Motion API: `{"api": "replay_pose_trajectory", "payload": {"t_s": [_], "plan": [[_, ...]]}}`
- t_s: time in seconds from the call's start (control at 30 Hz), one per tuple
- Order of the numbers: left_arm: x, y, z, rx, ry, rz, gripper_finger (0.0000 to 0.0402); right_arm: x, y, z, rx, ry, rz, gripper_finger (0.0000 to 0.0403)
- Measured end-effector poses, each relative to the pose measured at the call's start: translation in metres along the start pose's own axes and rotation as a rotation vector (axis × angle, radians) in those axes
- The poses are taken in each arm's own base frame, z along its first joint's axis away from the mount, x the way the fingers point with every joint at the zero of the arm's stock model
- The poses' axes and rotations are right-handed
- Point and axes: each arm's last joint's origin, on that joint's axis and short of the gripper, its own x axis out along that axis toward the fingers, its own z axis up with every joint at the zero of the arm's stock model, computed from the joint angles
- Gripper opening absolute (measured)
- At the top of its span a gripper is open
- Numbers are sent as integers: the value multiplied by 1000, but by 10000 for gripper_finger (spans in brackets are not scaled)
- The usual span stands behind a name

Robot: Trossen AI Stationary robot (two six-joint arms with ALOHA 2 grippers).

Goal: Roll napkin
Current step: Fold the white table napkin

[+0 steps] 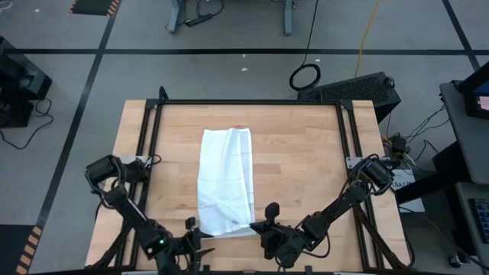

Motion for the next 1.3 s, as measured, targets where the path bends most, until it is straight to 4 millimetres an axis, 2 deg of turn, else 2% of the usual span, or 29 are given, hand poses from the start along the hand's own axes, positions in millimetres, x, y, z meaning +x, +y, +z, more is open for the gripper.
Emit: {"api": "replay_pose_trajectory", "payload": {"t_s": [0.17,0.3,0.43,0.6,0.9,1.3], "plan": [[-2,2,-13,12,9,50,200,0,0,0,1,1,5,0],[-4,8,-19,20,52,96,181,-2,1,0,-6,3,9,0],[-5,10,-23,34,128,82,148,-12,-1,1,8,23,20,0],[-8,10,-25,27,113,93,123,-28,-10,4,46,70,41,0],[-1,23,-21,-4,114,191,121,-27,-12,-2,86,144,113,0],[17,51,-14,52,157,339,121,-28,-11,-11,91,261,246,0]]}}
